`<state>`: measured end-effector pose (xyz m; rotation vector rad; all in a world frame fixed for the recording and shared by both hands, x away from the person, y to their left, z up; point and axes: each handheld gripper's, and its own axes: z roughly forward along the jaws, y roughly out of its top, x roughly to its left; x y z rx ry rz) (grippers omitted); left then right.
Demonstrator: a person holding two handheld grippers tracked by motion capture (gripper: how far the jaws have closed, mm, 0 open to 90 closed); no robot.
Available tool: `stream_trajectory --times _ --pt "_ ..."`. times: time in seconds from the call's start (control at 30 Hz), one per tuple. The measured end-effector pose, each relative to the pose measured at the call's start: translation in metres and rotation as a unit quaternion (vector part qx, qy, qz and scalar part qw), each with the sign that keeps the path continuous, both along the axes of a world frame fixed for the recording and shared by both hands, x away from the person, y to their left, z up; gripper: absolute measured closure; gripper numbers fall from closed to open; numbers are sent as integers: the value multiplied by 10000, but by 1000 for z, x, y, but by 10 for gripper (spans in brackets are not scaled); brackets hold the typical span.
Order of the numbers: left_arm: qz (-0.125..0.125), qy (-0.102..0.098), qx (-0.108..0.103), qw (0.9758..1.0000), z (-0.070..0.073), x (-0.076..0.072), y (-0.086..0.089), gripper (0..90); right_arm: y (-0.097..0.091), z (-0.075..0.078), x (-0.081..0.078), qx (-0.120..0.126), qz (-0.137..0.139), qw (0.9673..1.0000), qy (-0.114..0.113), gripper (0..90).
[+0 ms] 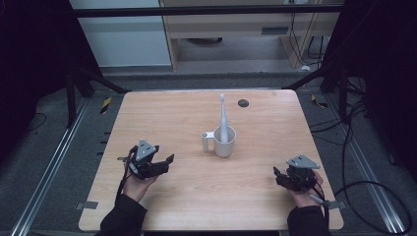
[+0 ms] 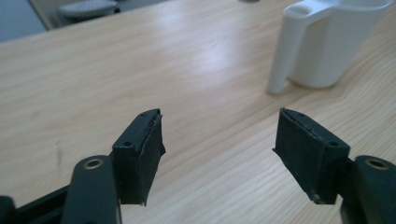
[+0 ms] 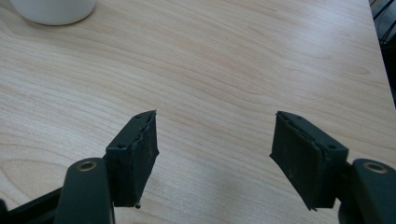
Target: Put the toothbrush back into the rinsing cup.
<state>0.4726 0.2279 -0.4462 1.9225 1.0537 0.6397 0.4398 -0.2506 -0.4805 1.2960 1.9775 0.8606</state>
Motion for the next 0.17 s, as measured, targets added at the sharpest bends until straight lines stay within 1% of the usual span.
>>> stream_trajectory --times 0.07,0.13,0.17 --pt "135 33 -44 9999 -3 -3 10 285 1 0 -1 -3 -9 10000 10 306" --pt "272 85 10 9996 -6 -6 19 273 1 -1 -1 -20 6 10000 -14 296" --pt "333 80 40 9994 -9 -8 24 265 2 -1 -1 -18 6 10000 -3 295"
